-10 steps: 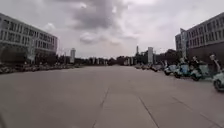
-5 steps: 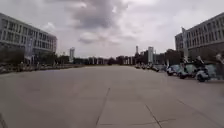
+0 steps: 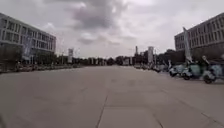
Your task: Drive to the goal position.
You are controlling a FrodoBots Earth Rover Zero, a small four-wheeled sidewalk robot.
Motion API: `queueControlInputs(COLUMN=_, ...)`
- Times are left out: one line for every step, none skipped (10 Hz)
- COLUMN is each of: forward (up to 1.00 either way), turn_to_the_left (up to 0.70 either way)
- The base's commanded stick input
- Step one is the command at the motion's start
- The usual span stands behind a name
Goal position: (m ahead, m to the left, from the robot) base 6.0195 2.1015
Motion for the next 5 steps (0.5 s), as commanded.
queueControlInputs(forward=0.70, turn_to_the_left=0.00)
queueControlInputs(forward=0.70, turn_to_the_left=0.00)
queueControlInputs(forward=0.70, turn_to_the_left=0.00)
queueControlInputs(forward=0.70, turn_to_the_left=0.00)
queueControlInputs(forward=0.70, turn_to_the_left=0.00)
